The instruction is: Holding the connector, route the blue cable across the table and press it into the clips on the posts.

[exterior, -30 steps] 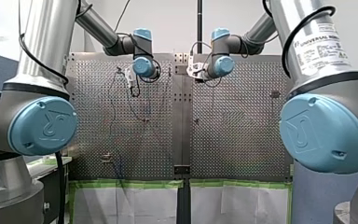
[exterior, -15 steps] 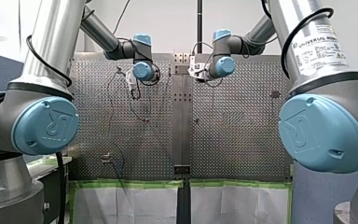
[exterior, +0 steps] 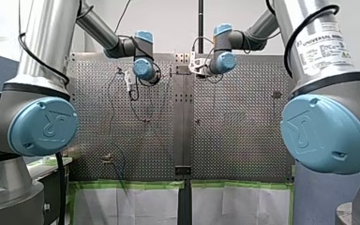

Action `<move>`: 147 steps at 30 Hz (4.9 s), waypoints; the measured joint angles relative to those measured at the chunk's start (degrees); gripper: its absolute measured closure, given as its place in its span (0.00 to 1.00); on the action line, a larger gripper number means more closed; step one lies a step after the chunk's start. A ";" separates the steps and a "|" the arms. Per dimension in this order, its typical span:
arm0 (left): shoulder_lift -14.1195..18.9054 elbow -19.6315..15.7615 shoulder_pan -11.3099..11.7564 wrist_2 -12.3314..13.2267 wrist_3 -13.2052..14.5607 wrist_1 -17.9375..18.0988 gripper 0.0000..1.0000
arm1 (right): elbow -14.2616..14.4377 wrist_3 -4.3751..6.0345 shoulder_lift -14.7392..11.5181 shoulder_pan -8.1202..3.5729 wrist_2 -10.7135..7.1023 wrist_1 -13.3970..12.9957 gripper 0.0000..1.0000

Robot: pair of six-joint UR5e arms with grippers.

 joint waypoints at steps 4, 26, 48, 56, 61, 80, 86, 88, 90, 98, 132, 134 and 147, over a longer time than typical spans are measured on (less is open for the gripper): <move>1.82 -0.79 -0.17 -0.18 0.07 -0.17 0.98 | 0.13 0.28 -1.93 -0.04 0.00 0.26 1.00; -1.03 0.97 2.92 5.21 -2.67 7.42 0.98 | 1.02 0.29 -1.38 -0.43 0.00 0.19 1.00; -6.15 7.96 5.83 7.39 -3.34 7.86 0.98 | 0.58 0.20 1.64 -2.16 -2.11 -1.32 1.00; -8.71 8.78 5.72 6.66 -3.02 6.44 0.89 | 0.57 0.07 1.75 -2.97 -2.99 -1.46 1.00; -8.86 8.78 5.45 6.39 -2.89 5.84 0.64 | 0.57 0.01 1.78 -3.04 -3.13 -1.40 1.00; -8.65 8.36 4.40 2.39 -1.96 -1.76 0.00 | 0.58 -0.07 1.77 -2.62 -3.09 -1.18 1.00; -7.13 6.47 3.87 1.59 -2.45 -2.83 0.00 | 0.58 -0.10 1.77 -2.51 -3.03 -1.04 1.00; -6.27 5.57 3.68 1.84 -2.87 -2.61 0.00 | 0.59 -0.10 1.76 -2.51 -3.00 -1.06 1.00; -5.22 4.72 3.55 2.59 -3.68 -1.86 0.00 | 0.59 -0.10 1.76 -2.55 -2.95 -1.08 1.00; -3.50 3.90 3.93 6.02 -6.33 0.93 0.00 | 0.58 0.01 1.72 -2.90 -2.92 -1.05 1.00; -4.13 5.09 6.67 10.77 -9.86 8.93 1.00 | -0.35 0.52 1.07 -3.94 -2.77 -1.19 1.00; -4.75 5.43 6.99 11.44 -10.02 8.92 1.00 | -0.35 0.57 1.06 -4.12 -2.75 -1.20 1.00; -8.12 5.85 7.51 12.03 -9.63 9.04 0.64 | -0.32 0.53 1.05 -4.46 -1.95 -1.11 1.00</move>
